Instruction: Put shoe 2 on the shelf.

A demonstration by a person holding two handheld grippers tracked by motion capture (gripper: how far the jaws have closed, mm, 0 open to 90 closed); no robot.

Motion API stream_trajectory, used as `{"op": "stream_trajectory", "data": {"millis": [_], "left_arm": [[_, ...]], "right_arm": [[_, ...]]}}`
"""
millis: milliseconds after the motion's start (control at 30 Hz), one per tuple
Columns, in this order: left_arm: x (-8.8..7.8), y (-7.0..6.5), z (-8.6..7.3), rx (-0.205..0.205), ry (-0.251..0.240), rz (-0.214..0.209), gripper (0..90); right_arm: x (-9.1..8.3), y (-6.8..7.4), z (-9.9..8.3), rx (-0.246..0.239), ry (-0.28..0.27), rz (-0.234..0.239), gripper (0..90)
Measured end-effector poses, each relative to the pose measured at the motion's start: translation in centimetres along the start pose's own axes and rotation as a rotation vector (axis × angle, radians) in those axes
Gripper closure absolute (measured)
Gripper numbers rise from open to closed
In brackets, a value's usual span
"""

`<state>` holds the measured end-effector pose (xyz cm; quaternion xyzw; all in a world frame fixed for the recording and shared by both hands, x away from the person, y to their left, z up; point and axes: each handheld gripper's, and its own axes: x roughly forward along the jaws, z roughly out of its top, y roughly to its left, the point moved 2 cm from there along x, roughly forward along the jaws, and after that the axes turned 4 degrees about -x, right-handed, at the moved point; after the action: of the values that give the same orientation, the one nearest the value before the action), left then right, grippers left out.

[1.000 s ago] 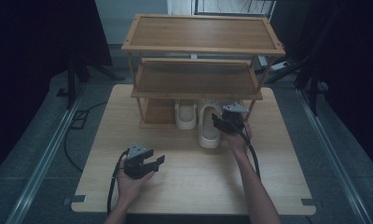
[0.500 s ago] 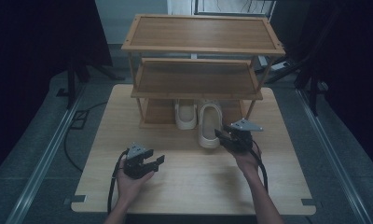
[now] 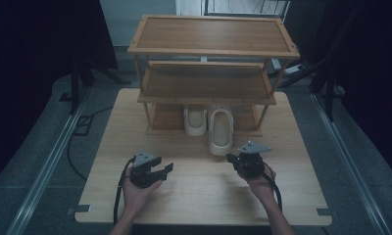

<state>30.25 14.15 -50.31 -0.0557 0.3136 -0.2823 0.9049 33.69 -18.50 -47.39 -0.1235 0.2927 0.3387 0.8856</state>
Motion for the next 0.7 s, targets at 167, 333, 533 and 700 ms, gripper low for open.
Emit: {"op": "stream_trajectory", "data": {"millis": [167,333,533,700], "left_arm": [[0.1,-0.1,0.0,0.006,0.007,-0.001,42.4],[0.3,-0.2,-0.1,0.008,0.011,0.001,42.3],[0.4,-0.3,-0.2,0.014,0.019,-0.001,42.2],[0.4,-0.2,-0.2,0.015,0.021,0.001,42.2]], "right_arm": [[1.2,-0.4,-0.6,0.019,0.034,-0.007,90.0],[2.1,-0.7,-0.5,0.028,0.036,-0.016,90.0],[3.1,-1.4,-0.3,0.066,0.023,-0.041,90.0],[3.9,-1.4,0.0,0.071,0.01,-0.057,90.0]]}}
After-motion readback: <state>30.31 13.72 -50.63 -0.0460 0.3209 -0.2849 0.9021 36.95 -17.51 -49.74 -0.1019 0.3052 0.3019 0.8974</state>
